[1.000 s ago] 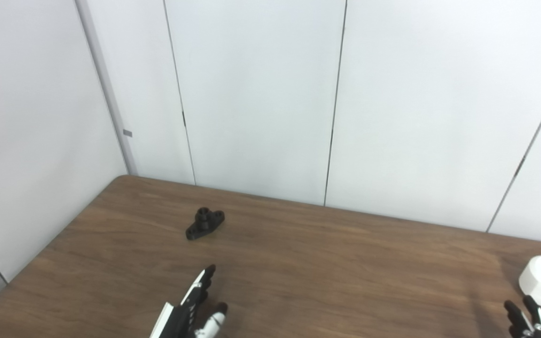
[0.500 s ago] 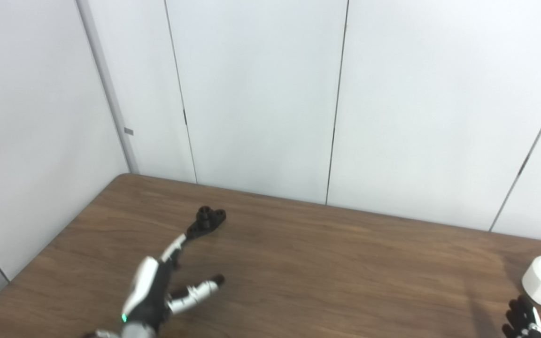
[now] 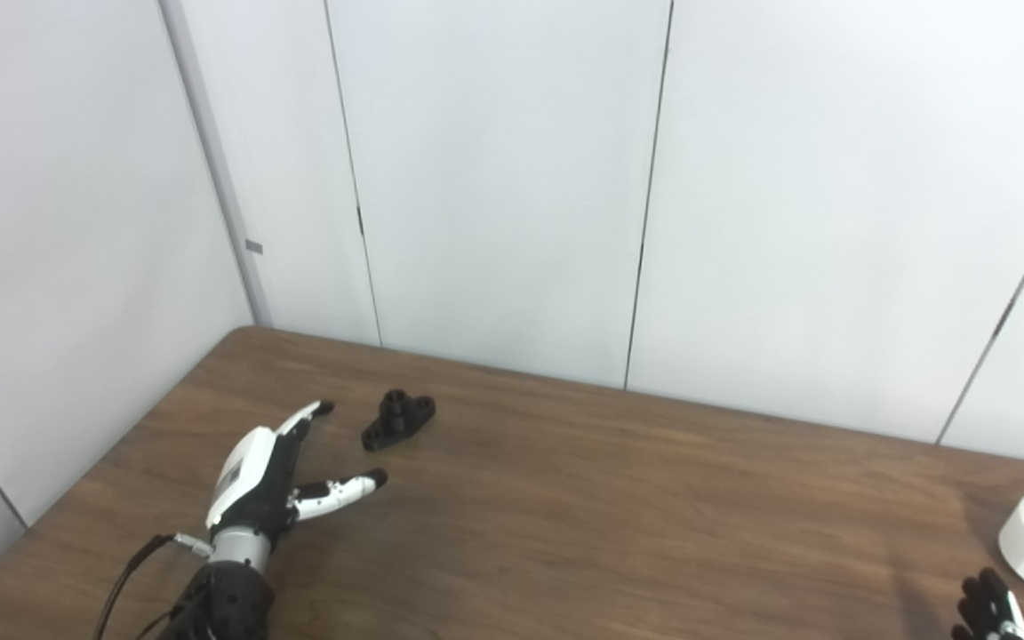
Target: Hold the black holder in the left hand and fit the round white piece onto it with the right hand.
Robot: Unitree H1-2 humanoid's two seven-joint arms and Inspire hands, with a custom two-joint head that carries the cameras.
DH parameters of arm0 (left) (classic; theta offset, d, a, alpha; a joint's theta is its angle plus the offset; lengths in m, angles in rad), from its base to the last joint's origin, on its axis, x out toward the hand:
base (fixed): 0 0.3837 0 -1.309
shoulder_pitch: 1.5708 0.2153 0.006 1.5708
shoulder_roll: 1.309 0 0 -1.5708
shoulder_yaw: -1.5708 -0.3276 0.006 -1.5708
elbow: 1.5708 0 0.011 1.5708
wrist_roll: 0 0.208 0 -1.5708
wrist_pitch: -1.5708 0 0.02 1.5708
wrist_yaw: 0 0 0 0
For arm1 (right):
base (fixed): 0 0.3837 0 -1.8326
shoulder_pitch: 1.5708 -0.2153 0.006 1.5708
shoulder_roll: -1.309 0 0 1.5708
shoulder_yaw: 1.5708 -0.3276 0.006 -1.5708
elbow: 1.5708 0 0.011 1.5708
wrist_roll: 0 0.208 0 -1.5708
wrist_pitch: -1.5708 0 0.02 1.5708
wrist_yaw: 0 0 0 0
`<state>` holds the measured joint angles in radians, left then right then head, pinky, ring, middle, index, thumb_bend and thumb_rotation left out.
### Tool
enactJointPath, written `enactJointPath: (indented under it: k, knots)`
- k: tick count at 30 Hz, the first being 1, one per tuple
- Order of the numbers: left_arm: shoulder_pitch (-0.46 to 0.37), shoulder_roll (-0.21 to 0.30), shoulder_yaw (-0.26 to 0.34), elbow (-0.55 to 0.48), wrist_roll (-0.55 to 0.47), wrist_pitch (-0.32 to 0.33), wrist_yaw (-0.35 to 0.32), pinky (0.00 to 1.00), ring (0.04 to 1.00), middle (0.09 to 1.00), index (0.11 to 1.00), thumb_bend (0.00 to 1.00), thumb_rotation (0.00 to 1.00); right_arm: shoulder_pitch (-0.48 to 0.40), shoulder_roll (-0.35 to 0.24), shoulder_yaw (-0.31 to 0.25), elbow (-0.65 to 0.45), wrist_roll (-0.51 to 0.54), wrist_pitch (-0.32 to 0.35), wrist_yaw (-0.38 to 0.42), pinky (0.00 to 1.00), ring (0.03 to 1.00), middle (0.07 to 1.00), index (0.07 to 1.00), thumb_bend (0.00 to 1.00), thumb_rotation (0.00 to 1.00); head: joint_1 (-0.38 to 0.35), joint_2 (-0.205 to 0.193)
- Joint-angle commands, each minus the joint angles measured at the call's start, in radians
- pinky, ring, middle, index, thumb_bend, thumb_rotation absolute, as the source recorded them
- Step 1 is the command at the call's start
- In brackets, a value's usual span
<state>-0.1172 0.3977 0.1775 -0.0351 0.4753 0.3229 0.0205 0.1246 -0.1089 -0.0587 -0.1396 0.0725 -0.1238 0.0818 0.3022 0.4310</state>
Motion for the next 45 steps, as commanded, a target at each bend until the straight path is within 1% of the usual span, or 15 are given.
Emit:
enactJointPath:
  k: [1,5,6,7,9,11,13,16,19,22,26,29,35,40,45]
  knots:
    - [-0.050,0.042,0.005,0.005,0.005,-0.053,0.042,0.89,0.958,0.934,0.887,0.91,0.38,0.066,0.011,0.006,0.047,0.012,0.007,0.005,1.00,1.000,0.995,1.000,0.67,1.00,-0.003,0.002]
    - [-0.104,0.067,-0.031,0.079,0.032,-0.027,0.046,0.90,0.960,0.935,0.893,0.93,0.40,0.070,0.011,0.008,0.043,-0.002,0.006,-0.001,1.00,1.000,0.990,1.000,0.68,1.00,-0.008,0.006]
    - [-0.115,0.073,-0.041,0.099,0.037,-0.031,0.049,0.91,0.960,0.935,0.893,0.94,0.41,0.071,0.012,0.008,0.041,0.000,0.006,-0.001,1.00,1.000,0.990,1.000,0.69,1.00,-0.011,0.008]
    - [-0.123,0.078,-0.048,0.112,0.040,-0.033,0.053,0.93,0.958,0.933,0.890,0.94,0.41,0.072,0.012,0.008,0.039,0.001,0.006,0.000,1.00,1.000,0.988,1.000,0.69,1.00,-0.011,0.008]
    - [-0.141,0.087,-0.067,0.155,0.047,-0.059,0.072,0.97,0.957,0.928,0.882,0.94,0.41,0.076,0.014,0.008,0.033,0.000,0.007,-0.002,1.00,1.000,0.984,1.000,0.69,1.00,-0.013,0.014]
    - [-0.161,0.090,-0.083,0.198,0.056,-0.079,0.090,0.99,0.950,0.915,0.864,0.94,0.41,0.080,0.018,0.009,0.023,-0.003,0.018,-0.006,1.00,1.000,0.983,1.000,0.69,1.00,-0.015,0.018]
    - [-0.181,0.090,-0.097,0.237,0.060,-0.091,0.103,1.00,0.949,0.908,0.853,0.94,0.41,0.084,0.020,0.009,0.015,-0.003,0.030,-0.008,1.00,1.000,0.987,1.000,0.70,1.00,-0.016,0.018]
    - [-0.212,0.092,-0.117,0.296,0.057,-0.112,0.107,1.00,0.949,0.905,0.845,0.93,0.41,0.088,0.021,0.008,0.013,0.004,0.029,-0.005,1.00,1.000,0.990,1.000,0.70,1.00,-0.021,0.024]
    - [-0.239,0.095,-0.137,0.339,0.060,-0.111,0.107,1.00,0.945,0.907,0.836,0.92,0.41,0.091,0.021,0.010,0.008,-0.001,0.027,-0.005,1.00,1.000,0.986,1.000,0.70,1.00,-0.026,0.028]
    - [-0.265,0.092,-0.153,0.364,0.061,-0.096,0.105,0.97,0.929,0.898,0.812,0.93,0.40,0.096,0.024,0.013,0.000,-0.006,0.028,-0.006,1.00,1.000,0.983,1.000,0.69,1.00,-0.030,0.030]
    - [-0.290,0.095,-0.185,0.396,0.074,-0.090,0.106,0.98,0.941,0.898,0.804,0.92,0.41,0.102,0.031,0.014,-0.014,-0.006,0.041,-0.009,1.00,1.000,0.984,1.000,0.68,1.00,-0.038,0.034]
    - [-0.304,0.097,-0.205,0.425,0.075,-0.104,0.116,0.98,0.942,0.892,0.801,0.90,0.39,0.105,0.031,0.013,-0.010,-0.006,0.034,-0.010,1.00,1.000,0.977,1.000,0.69,1.00,-0.040,0.035]
    - [-0.332,0.096,-0.221,0.497,0.072,-0.134,0.140,0.97,0.932,0.878,0.793,0.90,0.36,0.108,0.034,0.019,-0.017,-0.019,0.037,-0.014,1.00,1.000,0.973,1.000,0.69,1.00,-0.047,0.037]
    - [-0.337,0.093,-0.230,0.512,0.072,-0.127,0.148,0.95,0.924,0.885,0.785,0.91,0.37,0.110,0.036,0.021,-0.022,-0.023,0.040,-0.017,1.00,1.000,0.974,1.000,0.69,1.00,-0.050,0.037]
    - [-0.340,0.100,-0.248,0.528,0.088,-0.125,0.160,0.96,0.927,0.885,0.778,0.90,0.39,0.111,0.034,0.023,-0.021,-0.020,0.038,-0.013,1.00,1.000,0.978,1.000,0.68,1.00,-0.049,0.039]
